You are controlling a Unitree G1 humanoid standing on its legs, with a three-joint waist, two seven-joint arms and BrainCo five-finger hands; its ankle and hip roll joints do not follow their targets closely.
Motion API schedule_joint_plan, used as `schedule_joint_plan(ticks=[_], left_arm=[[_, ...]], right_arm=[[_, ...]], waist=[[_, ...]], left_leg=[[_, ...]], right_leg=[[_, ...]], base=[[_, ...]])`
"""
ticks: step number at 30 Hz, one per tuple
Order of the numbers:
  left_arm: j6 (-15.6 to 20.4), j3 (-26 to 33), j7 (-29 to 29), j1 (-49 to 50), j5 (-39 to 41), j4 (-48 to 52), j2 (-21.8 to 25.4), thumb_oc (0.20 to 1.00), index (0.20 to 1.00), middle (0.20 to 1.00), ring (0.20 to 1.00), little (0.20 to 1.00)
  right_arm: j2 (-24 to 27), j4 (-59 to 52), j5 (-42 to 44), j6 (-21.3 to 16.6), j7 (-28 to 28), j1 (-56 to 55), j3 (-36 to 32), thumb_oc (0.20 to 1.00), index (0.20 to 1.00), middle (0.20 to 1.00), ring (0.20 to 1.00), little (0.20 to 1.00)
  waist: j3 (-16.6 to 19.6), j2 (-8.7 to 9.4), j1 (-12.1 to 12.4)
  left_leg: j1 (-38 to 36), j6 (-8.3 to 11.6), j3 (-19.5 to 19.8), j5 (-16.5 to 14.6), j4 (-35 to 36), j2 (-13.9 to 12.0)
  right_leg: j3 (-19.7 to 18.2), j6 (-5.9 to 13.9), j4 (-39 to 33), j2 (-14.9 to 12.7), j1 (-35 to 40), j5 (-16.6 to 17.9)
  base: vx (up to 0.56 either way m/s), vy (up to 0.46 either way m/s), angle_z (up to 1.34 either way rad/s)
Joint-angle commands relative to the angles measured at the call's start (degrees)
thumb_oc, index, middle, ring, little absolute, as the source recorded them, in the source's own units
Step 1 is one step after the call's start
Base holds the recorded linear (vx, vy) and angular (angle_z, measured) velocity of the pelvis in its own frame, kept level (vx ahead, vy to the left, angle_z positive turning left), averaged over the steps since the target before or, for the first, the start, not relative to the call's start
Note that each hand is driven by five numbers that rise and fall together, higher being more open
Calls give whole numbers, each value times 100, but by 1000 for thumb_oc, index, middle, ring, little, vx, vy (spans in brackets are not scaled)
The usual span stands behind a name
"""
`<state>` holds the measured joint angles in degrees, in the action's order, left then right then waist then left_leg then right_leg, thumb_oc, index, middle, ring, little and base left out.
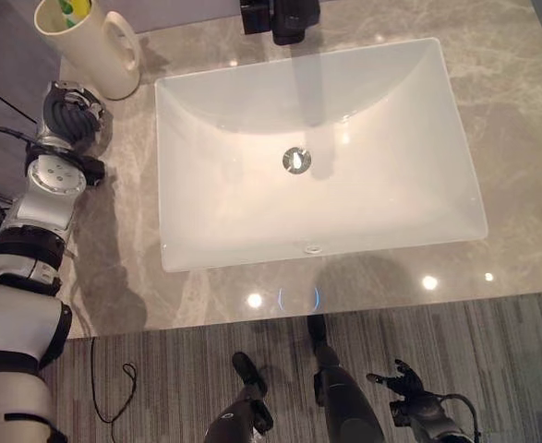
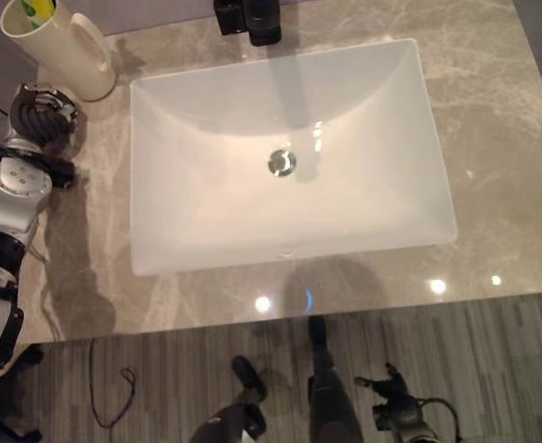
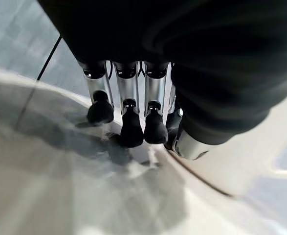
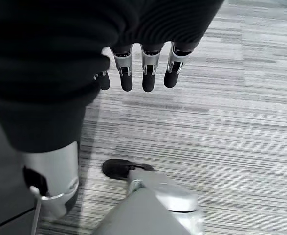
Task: Put brush and paste in cup on sink, flatten towel.
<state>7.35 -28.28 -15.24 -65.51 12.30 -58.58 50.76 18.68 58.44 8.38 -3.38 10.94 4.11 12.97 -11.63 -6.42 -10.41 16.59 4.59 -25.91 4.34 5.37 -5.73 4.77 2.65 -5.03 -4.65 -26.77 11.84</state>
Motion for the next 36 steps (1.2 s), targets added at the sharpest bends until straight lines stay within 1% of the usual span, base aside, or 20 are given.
schedule_joint_plan(ticks=[1,2,3,6,7,10,11,12,14,17,19,22,23,24,26,29,31,36], left_arm=[[56,84,-93,-455,-105,-270,298,200,200,200,200,200],[81,-51,-126,-549,-212,-160,321,200,200,200,200,200],[107,-111,-153,-594,-298,-107,320,200,200,200,200,200],[101,-320,-369,-791,-683,-190,350,200,200,200,200,200],[82,-455,-525,-901,-1033,-269,441,200,200,200,200,200],[9,-814,-767,-1110,-1749,-286,703,200,200,200,200,200],[-96,-1151,-984,-1309,-2293,-235,867,200,200,200,200,200],[-120,-1353,-1085,-1339,-2664,-133,1024,200,200,200,200,200],[-100,-1351,-1122,-1328,-2700,-52,1053,200,200,200,200,200],[-118,-1497,-1215,-1414,-2911,-75,982,200,200,200,200,200],[-139,-1719,-1272,-1583,-3111,-196,832,200,200,200,200,200],[-182,-1843,-1415,-1713,-3261,-179,699,200,200,200,200,200],[-190,-1817,-1396,-1766,-3211,-244,488,200,200,200,200,200],[-189,-1820,-1397,-1769,-3210,-249,483,200,200,200,200,200],[-163,-1775,-1385,-1860,-3111,-291,241,200,200,200,200,200],[-150,-1756,-1377,-1885,-3079,-295,143,200,200,200,200,200],[-183,-1622,-1367,-1843,-2979,-439,-15,200,200,200,200,200],[-259,-1505,-1331,-1833,-2923,-687,-186,200,200,200,200,200]], right_arm=[[177,-5,192,-95,70,-26,-53,1000,1000,1000,1000,1000],[161,31,176,-106,88,-86,-76,1000,1000,1000,1000,1000],[144,100,143,-105,87,-145,-81,1000,1000,1000,1000,1000],[132,119,155,-173,91,-212,-81,1000,1000,1000,1000,1000],[137,76,215,-244,116,-241,-75,1000,1000,1000,1000,1000],[134,18,196,-330,139,-299,-39,1000,1000,1000,1000,1000],[154,-35,181,-375,148,-318,-3,1000,1000,1000,1000,1000],[190,-149,185,-449,153,-350,13,1000,1000,1000,1000,1000],[213,-210,168,-481,149,-381,37,1000,1000,1000,1000,1000],[277,-219,156,-533,161,-387,43,1000,1000,1000,1000,1000],[338,-222,106,-548,216,-385,59,1000,1000,1000,1000,1000],[348,-163,125,-580,265,-315,100,1000,1000,1000,1000,1000],[352,-240,95,-580,276,-326,157,1000,1000,1000,1000,1000],[353,-243,94,-578,276,-330,153,1000,1000,1000,1000,1000],[327,-283,99,-579,266,-363,183,1000,1000,1000,1000,1000],[309,-359,95,-576,290,-409,167,1000,1000,1000,1000,1000],[254,-279,93,-566,308,-422,176,1000,1000,1000,1000,1000],[225,-64,89,-513,342,-441,141,1000,1000,1000,1000,1000]], waist=[[-257,30,-145],[-249,47,-171],[-225,31,-161],[-235,71,-208],[-243,94,-250],[-234,131,-258],[-225,140,-265],[-224,157,-257],[-221,163,-254],[-210,173,-279],[-187,181,-332],[-175,177,-360],[-163,173,-391],[-161,171,-388],[-163,178,-425],[-158,181,-450],[-163,194,-467],[-162,179,-433]], left_leg=[[-185,463,556,241,-37,-293],[-168,476,515,243,-37,-312],[-254,527,554,87,-37,-339],[-262,537,508,92,-37,-372],[-229,550,472,106,-37,-394],[-182,582,399,123,-37,-439],[-163,594,378,133,-37,-462],[-159,611,339,138,-37,-488],[-154,618,330,149,-37,-491],[-145,626,314,152,-37,-518],[-147,625,314,140,-37,-526],[-123,624,318,125,-37,-526],[-117,620,298,104,-37,-517],[-117,620,298,104,-37,-517],[-135,620,293,95,-37,-515],[-154,612,282,74,-37,-521],[-181,601,247,61,-37,-514],[-269,589,224,46,-37,-517]], right_leg=[[220,562,3,-242,320,47],[184,562,3,-224,288,59],[129,624,3,-191,350,-61],[74,618,3,-152,295,-44],[36,627,3,-122,240,-20],[-20,627,3,-83,156,12],[-34,626,3,-67,131,22],[-44,635,3,-44,112,28],[-57,636,3,-31,98,26],[-64,638,3,-21,75,18],[-72,636,3,-2,62,19],[-78,645,3,-7,27,31],[-83,652,3,-12,4,37],[-83,652,3,-11,3,37],[-89,645,3,-9,8,40],[-117,637,3,-1,10,41],[-133,633,3,14,8,48],[-121,630,3,15,64,36]], base=[[-81,-44,-2],[99,8,-2],[100,4,-2],[28,-3,-2],[-18,-19,-5],[-3,-16,-18],[13,-20,-23],[15,-21,-14],[11,-15,-13],[4,-5,-2],[0,0,0],[0,0,0],[0,0,0],[0,0,0],[0,0,0],[0,0,0],[5,5,-2],[5,0,-4]])
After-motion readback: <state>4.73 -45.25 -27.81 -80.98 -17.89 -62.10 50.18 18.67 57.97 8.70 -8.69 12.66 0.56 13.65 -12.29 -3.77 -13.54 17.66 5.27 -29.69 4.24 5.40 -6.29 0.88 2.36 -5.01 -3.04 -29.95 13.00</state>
